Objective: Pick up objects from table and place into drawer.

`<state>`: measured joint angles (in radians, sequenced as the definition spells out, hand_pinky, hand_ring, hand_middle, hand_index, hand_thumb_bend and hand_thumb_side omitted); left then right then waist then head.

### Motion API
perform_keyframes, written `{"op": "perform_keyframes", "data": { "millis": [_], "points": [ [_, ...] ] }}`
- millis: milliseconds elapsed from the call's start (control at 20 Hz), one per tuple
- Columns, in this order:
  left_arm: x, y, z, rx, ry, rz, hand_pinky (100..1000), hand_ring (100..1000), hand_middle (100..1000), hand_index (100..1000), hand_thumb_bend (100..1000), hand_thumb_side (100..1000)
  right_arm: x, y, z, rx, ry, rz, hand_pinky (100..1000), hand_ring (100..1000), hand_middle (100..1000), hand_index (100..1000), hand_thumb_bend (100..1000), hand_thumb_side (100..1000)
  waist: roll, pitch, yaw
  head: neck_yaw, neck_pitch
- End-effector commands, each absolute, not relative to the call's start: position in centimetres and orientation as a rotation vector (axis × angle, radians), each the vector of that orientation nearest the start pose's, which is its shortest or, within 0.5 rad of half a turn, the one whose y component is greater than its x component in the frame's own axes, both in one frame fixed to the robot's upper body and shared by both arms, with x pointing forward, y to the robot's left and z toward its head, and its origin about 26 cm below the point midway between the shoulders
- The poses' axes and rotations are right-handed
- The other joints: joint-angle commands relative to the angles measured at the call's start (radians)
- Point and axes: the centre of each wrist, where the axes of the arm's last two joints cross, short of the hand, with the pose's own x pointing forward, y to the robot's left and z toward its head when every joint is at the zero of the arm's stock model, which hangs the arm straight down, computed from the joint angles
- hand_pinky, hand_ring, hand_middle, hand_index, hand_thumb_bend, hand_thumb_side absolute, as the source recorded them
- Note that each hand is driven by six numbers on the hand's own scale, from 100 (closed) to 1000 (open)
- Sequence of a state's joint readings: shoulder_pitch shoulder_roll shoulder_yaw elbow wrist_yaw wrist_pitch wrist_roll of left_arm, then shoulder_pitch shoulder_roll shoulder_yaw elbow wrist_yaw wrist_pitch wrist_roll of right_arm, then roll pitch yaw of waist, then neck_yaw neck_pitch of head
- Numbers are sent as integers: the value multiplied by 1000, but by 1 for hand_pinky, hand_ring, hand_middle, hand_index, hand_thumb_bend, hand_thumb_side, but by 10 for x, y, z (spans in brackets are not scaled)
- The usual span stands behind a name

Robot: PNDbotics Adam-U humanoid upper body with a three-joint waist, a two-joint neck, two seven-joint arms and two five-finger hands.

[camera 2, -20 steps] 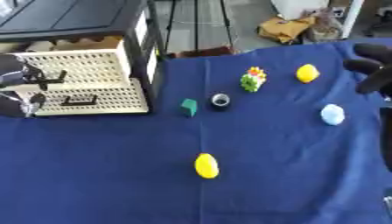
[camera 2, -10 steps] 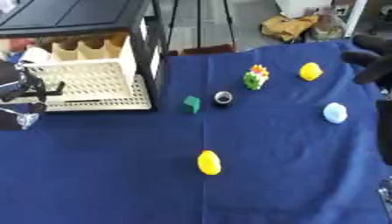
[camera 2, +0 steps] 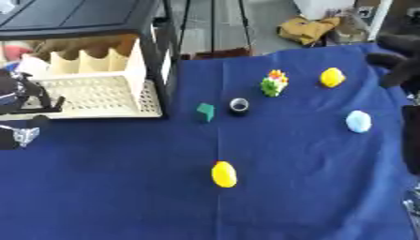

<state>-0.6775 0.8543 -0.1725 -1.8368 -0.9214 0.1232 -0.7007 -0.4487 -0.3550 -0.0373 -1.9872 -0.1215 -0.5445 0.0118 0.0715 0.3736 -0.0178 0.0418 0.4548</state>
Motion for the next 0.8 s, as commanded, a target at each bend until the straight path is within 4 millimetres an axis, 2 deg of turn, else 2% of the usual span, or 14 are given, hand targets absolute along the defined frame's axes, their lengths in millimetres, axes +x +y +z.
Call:
{"op": "perform_keyframes", "data": {
  "millis": [50,200,500,650,800],
  "points": [
    [323,289,334,1413,-1253,-1599,100,100,163,893,100,244,309,-258,253,-73,3254,-447,768,819,498,786,100,954,-4,-18,3,-2,-8],
    [321,290,335,1391,-1240,-1615,100,100,164,948,100,245,309,-258,253,-74,3255,-447,769,821,498,786,100,954,-5,-18,3,-2,-7],
    [307,289,344,1386,-1266,-1642,100,100,164,940,100,244,308,-259,253,-69,3260,-443,771,822,498,786,100,953,-4,-21,8,-5,-4],
    [294,285,351,1398,-1333,-1627,100,100,161,937,100,244,308,-260,253,-63,3260,-441,770,821,499,787,100,952,-4,-22,10,-7,-4],
    [288,284,361,1362,-1471,-1595,100,100,149,944,100,248,308,-262,254,-53,3257,-432,767,820,501,786,100,951,-6,-25,13,-12,-1]
  ]
}}
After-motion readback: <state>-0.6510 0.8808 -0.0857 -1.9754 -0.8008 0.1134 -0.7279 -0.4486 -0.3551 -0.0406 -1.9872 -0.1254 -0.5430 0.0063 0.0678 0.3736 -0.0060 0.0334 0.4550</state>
